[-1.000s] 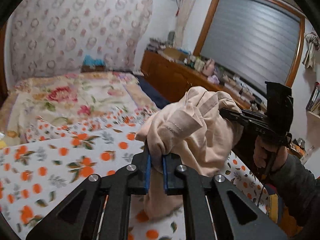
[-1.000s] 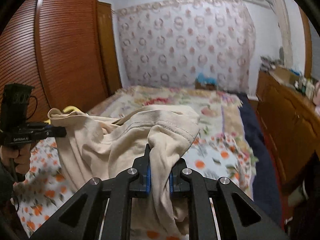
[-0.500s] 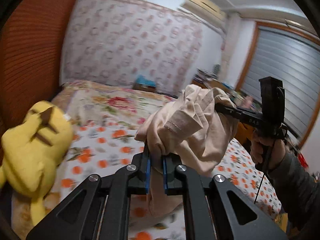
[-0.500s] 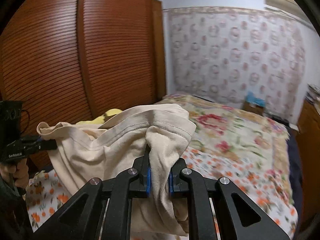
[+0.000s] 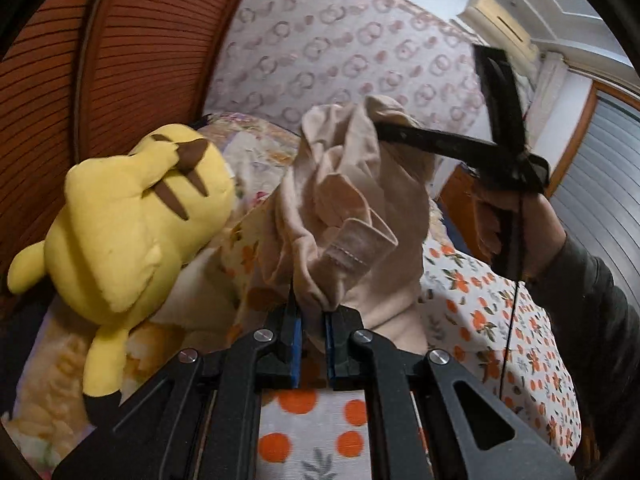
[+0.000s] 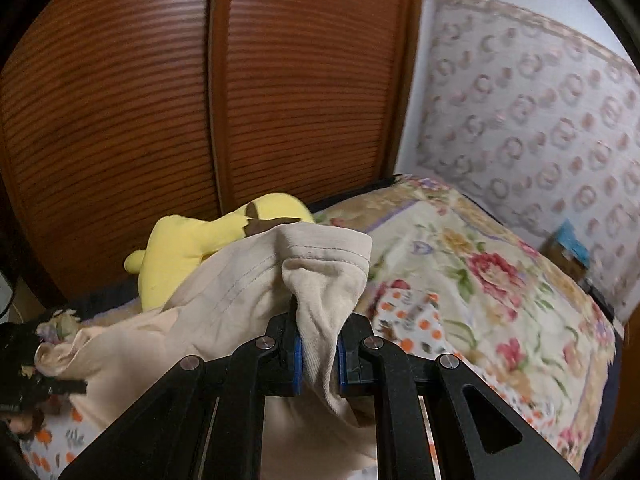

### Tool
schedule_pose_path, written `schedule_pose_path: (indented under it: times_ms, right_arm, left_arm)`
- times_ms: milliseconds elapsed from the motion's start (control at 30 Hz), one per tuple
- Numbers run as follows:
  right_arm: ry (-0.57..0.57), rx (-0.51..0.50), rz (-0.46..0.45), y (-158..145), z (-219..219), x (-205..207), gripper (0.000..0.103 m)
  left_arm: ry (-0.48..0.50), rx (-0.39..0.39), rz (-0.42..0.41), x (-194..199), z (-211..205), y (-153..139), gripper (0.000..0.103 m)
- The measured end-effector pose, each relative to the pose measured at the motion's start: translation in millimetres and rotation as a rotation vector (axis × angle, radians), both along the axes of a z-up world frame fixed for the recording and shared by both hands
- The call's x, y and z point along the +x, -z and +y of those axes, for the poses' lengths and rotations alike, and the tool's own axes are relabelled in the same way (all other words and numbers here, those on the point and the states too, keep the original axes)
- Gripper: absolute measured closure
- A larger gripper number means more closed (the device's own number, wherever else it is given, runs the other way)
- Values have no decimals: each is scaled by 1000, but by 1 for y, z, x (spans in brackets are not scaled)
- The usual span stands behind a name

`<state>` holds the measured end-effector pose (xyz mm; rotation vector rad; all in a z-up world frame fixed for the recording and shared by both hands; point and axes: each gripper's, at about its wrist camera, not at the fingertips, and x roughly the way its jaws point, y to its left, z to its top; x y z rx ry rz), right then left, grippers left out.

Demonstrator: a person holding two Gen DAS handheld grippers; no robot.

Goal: Fold small clothes
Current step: 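Lift the folded shirt with both grippers and carry it toward the yellow plush toy, then lower the shirt beside the yellow plush toy and open both grippers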

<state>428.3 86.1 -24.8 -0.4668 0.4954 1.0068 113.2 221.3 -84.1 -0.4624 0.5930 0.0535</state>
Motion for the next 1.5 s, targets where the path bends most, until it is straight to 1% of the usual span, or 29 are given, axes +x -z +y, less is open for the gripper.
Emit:
schedule_pose_path:
  times_ms: [33, 133, 233, 267, 300, 333, 367, 433, 500, 567, 633, 700, 767, 833, 933, 967, 1067, 1167, 1267, 1400, 1500]
  right_arm:
    - [-11, -8, 3, 3, 13, 6, 91]
    - [-38, -26, 29, 7, 30, 11, 91]
    - [-17, -35, 69, 9, 36, 22, 89]
    - [-4, -26, 86, 9, 36, 30, 86]
    - [13, -14, 101, 7, 34, 38, 78]
    - [32, 2, 107, 3, 28, 33, 65]
    - [53, 17, 109, 0, 22, 33, 61]
    - [76, 34, 107, -3, 11, 37, 60]
    - [61, 28, 123, 1, 5, 37, 60]
    - [47, 15, 140, 9, 1, 34, 60]
    - [48, 8, 157, 16, -7, 20, 60]
    - [58, 8, 186, 23, -12, 19, 60]
    - [74, -5, 224, 31, -8, 29, 60]
    - [100, -15, 235, 37, -3, 40, 60]
    - [135, 16, 268, 41, 1, 57, 59]
    - [148, 30, 266, 40, 0, 58, 59]
    - [180, 72, 226, 31, -7, 52, 59]
    - [202, 106, 196, 17, -20, 40, 59]
    - [216, 135, 166, 2, -41, 17, 59]
    - [233, 152, 93, -14, -77, -39, 59]
    - [246, 181, 65, -17, -109, -82, 59]
  left_arm:
    - [-16, -7, 7, -1, 2, 3, 94]
    - [-45, -21, 38, -2, 11, 11, 94]
    - [-57, -23, 68, 1, 19, 17, 93]
    - [-51, -20, 70, 1, 19, 16, 92]
    - [-43, -9, 67, 1, 19, 14, 89]
    - [-44, 9, 64, 1, 18, 12, 83]
    - [-47, 24, 62, -1, 17, 10, 79]
    - [-62, 43, 40, -7, 20, 5, 60]
    - [-71, 38, 22, -10, 26, 2, 54]
    - [-82, 58, 29, -11, 32, 2, 47]
    - [-88, 84, 27, -14, 34, 0, 30]
    - [-86, 110, 28, -15, 34, -2, 21]
    - [-77, 137, 32, -17, 31, -6, 19]
    - [-66, 173, 30, -19, 24, -12, 10]
    - [-48, 215, 27, -20, 14, -19, 10]
    - [-42, 222, 25, -21, 11, -20, 10]
    - [-24, 260, 15, -22, -1, -28, 9]
    - [2, 262, -1, -22, -11, -34, 9]
    - [26, 274, -12, -22, -24, -42, 9]
    - [53, 310, -33, -23, -49, -53, 9]
    - [74, 321, -65, -27, -68, -64, 9]
